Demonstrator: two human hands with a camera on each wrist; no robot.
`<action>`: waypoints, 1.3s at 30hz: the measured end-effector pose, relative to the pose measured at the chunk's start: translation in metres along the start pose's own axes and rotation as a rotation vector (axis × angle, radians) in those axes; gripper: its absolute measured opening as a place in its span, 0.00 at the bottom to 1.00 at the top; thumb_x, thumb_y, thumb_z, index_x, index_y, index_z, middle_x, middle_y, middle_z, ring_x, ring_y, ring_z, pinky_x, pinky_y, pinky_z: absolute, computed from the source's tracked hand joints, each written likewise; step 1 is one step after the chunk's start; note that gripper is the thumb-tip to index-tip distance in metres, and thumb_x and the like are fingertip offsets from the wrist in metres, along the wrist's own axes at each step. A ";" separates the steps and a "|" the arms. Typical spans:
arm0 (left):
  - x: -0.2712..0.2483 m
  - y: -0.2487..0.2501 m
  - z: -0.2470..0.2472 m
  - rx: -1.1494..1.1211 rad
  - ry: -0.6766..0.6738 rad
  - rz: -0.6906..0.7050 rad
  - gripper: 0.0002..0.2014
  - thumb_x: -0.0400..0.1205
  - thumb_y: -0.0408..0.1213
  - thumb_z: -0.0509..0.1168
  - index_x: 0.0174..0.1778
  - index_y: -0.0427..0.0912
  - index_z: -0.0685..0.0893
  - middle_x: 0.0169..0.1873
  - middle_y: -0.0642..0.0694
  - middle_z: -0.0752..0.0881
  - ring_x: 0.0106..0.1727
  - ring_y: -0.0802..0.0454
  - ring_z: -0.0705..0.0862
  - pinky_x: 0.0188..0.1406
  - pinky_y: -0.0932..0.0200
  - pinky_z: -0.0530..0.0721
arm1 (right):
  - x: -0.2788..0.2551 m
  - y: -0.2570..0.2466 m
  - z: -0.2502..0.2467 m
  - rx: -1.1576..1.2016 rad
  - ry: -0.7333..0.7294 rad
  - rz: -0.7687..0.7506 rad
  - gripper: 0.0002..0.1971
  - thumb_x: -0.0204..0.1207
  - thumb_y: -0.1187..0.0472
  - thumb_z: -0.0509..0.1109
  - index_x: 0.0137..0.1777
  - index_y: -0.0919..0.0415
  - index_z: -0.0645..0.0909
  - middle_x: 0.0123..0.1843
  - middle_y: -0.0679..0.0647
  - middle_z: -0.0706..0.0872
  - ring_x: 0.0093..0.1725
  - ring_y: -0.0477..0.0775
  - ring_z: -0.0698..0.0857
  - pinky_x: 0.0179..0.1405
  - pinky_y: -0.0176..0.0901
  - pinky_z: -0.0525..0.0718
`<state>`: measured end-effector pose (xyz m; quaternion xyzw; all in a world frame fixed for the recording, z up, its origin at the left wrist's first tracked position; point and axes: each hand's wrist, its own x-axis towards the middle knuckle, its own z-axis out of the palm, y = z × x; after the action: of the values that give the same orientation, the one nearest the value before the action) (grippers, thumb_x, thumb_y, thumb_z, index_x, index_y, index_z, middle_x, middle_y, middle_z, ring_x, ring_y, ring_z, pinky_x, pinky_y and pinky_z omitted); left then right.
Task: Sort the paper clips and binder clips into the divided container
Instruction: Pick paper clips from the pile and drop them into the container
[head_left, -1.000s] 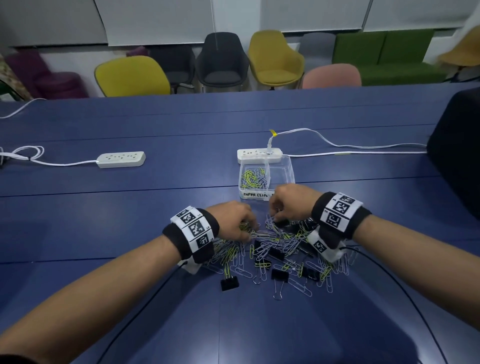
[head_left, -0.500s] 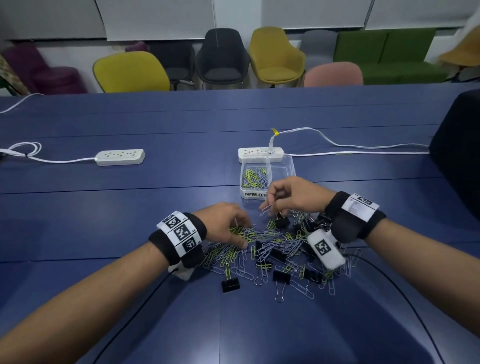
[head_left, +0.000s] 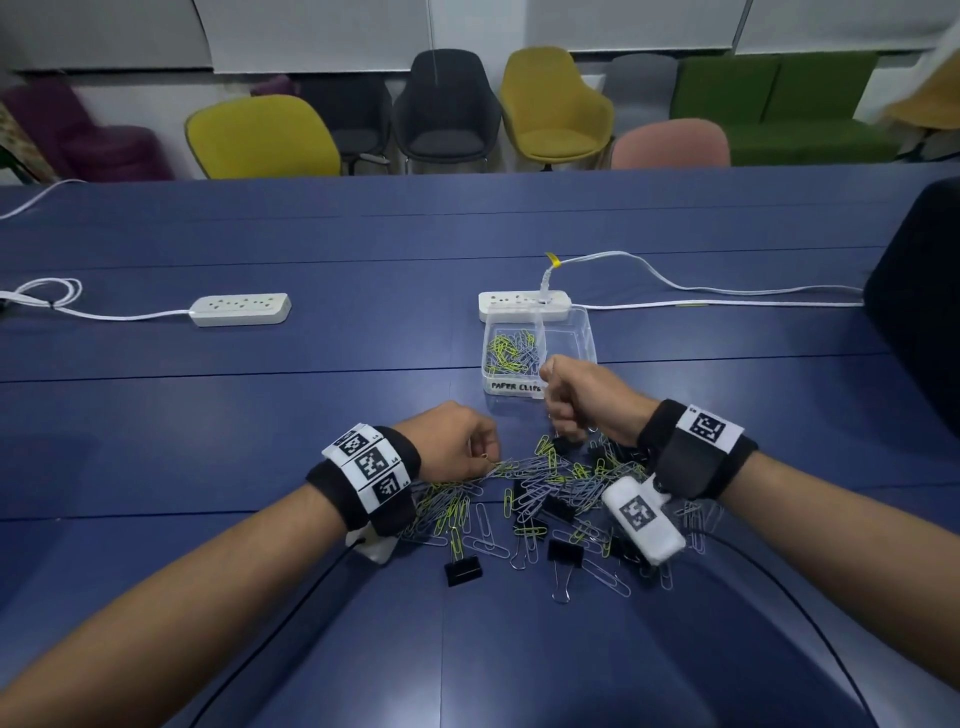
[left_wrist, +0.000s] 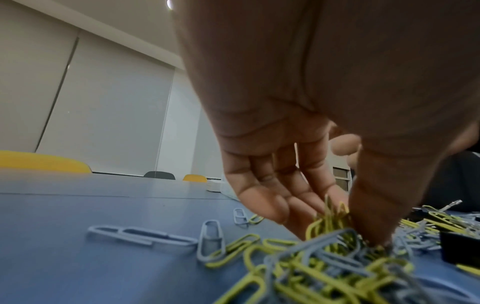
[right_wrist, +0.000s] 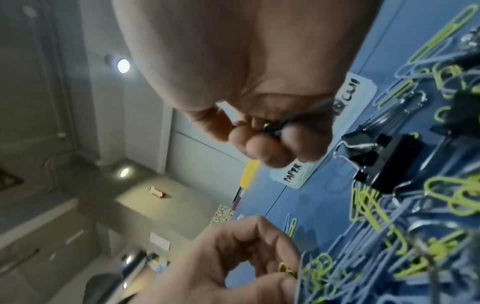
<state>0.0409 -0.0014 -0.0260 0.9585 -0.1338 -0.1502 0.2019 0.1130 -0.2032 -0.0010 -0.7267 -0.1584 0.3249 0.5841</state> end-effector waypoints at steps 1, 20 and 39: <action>0.000 0.000 0.000 -0.003 0.012 -0.005 0.04 0.78 0.39 0.70 0.48 0.51 0.86 0.39 0.55 0.86 0.36 0.62 0.81 0.35 0.70 0.75 | 0.000 0.001 0.000 -0.088 -0.006 0.006 0.04 0.77 0.62 0.53 0.41 0.55 0.64 0.25 0.49 0.64 0.22 0.50 0.62 0.21 0.37 0.57; -0.026 -0.031 -0.033 -0.909 0.049 -0.421 0.12 0.84 0.28 0.54 0.41 0.41 0.82 0.31 0.48 0.75 0.27 0.54 0.77 0.25 0.63 0.78 | -0.001 0.005 0.014 -1.133 -0.075 -0.241 0.15 0.71 0.37 0.73 0.51 0.43 0.87 0.32 0.39 0.77 0.36 0.40 0.77 0.38 0.40 0.76; -0.046 -0.036 -0.023 -0.389 0.003 -0.324 0.14 0.89 0.50 0.50 0.45 0.49 0.77 0.33 0.49 0.74 0.31 0.55 0.74 0.37 0.53 0.83 | -0.001 0.002 0.018 -1.351 -0.149 -0.218 0.16 0.68 0.44 0.79 0.56 0.42 0.88 0.36 0.39 0.75 0.41 0.46 0.75 0.41 0.39 0.72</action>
<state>0.0137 0.0527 -0.0110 0.9107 0.0531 -0.2021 0.3563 0.0998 -0.1906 -0.0047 -0.8872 -0.4380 0.1433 0.0198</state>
